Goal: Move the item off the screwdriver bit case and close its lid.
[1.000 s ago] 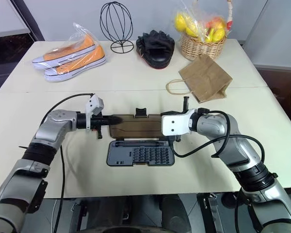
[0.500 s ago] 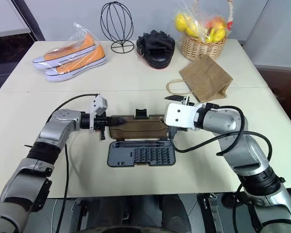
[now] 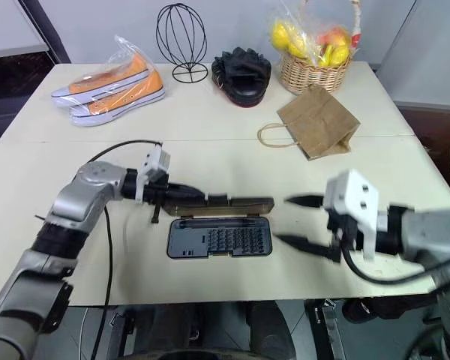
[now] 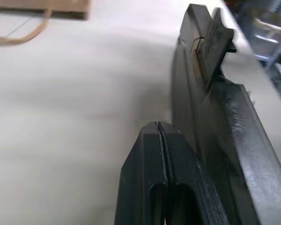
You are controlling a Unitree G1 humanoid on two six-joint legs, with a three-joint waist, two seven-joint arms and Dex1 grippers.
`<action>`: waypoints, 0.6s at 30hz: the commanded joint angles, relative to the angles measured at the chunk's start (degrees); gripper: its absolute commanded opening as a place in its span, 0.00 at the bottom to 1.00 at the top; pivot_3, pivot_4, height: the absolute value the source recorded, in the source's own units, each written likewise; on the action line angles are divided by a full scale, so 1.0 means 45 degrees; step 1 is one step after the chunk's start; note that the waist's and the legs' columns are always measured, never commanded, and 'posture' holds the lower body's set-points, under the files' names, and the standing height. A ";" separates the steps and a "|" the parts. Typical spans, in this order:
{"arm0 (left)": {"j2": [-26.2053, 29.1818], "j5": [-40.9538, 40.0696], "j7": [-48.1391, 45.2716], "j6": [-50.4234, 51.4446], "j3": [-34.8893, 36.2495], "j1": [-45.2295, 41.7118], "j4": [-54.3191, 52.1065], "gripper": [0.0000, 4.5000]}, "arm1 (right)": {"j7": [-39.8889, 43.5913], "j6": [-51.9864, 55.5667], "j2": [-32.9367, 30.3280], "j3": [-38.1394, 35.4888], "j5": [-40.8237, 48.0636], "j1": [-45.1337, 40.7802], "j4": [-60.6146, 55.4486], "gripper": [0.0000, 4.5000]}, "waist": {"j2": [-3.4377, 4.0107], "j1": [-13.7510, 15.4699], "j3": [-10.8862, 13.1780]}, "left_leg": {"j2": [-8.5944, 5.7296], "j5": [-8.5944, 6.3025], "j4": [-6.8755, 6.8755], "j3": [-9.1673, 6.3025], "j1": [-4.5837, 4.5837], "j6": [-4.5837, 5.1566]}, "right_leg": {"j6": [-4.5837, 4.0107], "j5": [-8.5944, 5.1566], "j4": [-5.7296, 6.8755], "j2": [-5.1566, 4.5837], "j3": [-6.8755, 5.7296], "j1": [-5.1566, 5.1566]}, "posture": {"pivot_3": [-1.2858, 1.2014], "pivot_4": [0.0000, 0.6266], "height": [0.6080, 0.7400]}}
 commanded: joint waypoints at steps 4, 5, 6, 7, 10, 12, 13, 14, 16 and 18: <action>0.0876 -0.0047 -0.0750 -0.0131 -0.0461 0.0780 -0.1496 0.00 | -0.0713 -0.1012 0.0025 -0.0172 0.0499 0.1823 -0.0634 0.75 | -0.0003 -0.0003 0.0000 | 0.0004 -0.0001 0.0032 0.0013 0.0009 0.0001 | -0.0001 -0.0001 0.0000 -0.0002 0.0020 0.0007 | 0.52 0.24 1.00; 0.0904 0.0041 -0.0751 -0.0275 -0.0474 0.0802 -0.1454 0.00 | -0.0806 -0.1197 0.0018 -0.0100 0.0488 0.1991 -0.0671 0.75 | -0.0003 0.0001 0.0000 | 0.0003 0.0001 0.0039 0.0025 0.0011 -0.0001 | -0.0009 -0.0005 -0.0001 -0.0002 0.0020 0.0015 | 0.52 0.24 1.00; 0.0841 0.0042 -0.0663 -0.0287 -0.0426 0.0684 -0.1309 0.00 | -0.0953 -0.1350 0.0022 0.0026 0.0493 0.2125 -0.0727 0.75 | -0.0001 0.0003 -0.0001 | 0.0002 0.0002 0.0039 0.0033 0.0017 -0.0002 | -0.0018 -0.0010 -0.0002 -0.0003 0.0021 0.0022 | 0.52 0.24 1.00; 0.0672 -0.0071 -0.0475 -0.0205 -0.0269 0.0449 -0.1107 0.00 | -0.1100 -0.1493 0.0025 0.0181 0.0523 0.2264 -0.0811 0.75 | -0.0001 0.0015 -0.0001 | 0.0000 0.0001 0.0039 0.0037 0.0023 -0.0002 | -0.0018 -0.0011 -0.0001 -0.0004 0.0025 0.0025 | 0.52 0.24 1.00; -0.0049 -0.0204 0.0446 0.0067 0.0279 -0.0752 0.0058 0.00 | -0.1537 -0.2043 0.0119 0.1040 0.0395 0.2835 -0.1199 0.70 | -0.0017 0.0105 -0.0004 | -0.0007 0.0002 0.0044 0.0031 0.0012 -0.0002 | -0.0005 -0.0007 -0.0001 -0.0004 0.0022 0.0024 | 0.52 0.24 1.00; -0.0472 0.0157 0.0838 -0.0399 0.0403 -0.1881 0.1671 0.00 | -0.2237 -0.2212 0.0358 0.2034 0.0299 0.2693 -0.1237 0.57 | -0.0032 0.0087 -0.0005 | -0.0018 0.0002 0.0052 0.0026 0.0002 -0.0002 | 0.0003 -0.0004 -0.0002 0.0000 0.0017 0.0019 | 0.52 0.24 1.00; -0.0600 0.0434 0.0917 -0.0834 0.0334 -0.2340 0.2502 0.00 | -0.2625 -0.2275 0.0456 0.2582 0.0191 0.2539 -0.1190 0.48 | -0.0037 0.0047 -0.0007 | -0.0021 0.0002 0.0053 0.0026 0.0005 -0.0002 | 0.0006 -0.0002 -0.0001 -0.0001 0.0017 0.0022 | 0.52 0.24 1.00; -0.0707 0.0704 0.0832 -0.1384 0.0201 -0.2703 0.3270 0.00 | -0.3011 -0.2325 0.0580 0.3148 0.0068 0.2350 -0.1081 0.36 | -0.0036 0.0004 -0.0010 | -0.0023 0.0002 0.0053 0.0025 0.0005 -0.0002 | 0.0006 -0.0002 -0.0001 0.0000 0.0016 0.0022 | 0.52 0.24 1.00; -0.0899 0.1132 0.0372 -0.2409 -0.0120 -0.3199 0.4522 0.00 | -0.3639 -0.2350 0.0730 0.4197 -0.0240 0.2023 -0.0797 0.12 | -0.0029 -0.0089 -0.0014 | -0.0024 0.0001 0.0046 0.0034 0.0017 0.0000 | 0.0009 -0.0001 0.0001 0.0000 0.0025 0.0020 | 0.52 0.24 1.00; -0.1396 0.1566 0.0032 -0.3128 -0.0510 -0.3681 0.5786 0.00 | -0.4204 -0.2720 0.0745 0.5838 -0.1204 0.1610 -0.0463 0.01 | -0.0028 -0.0077 -0.0019 | -0.0022 0.0001 0.0037 0.0038 0.0017 0.0000 | 0.0008 -0.0001 0.0001 0.0002 0.0027 0.0010 | 0.52 0.24 1.00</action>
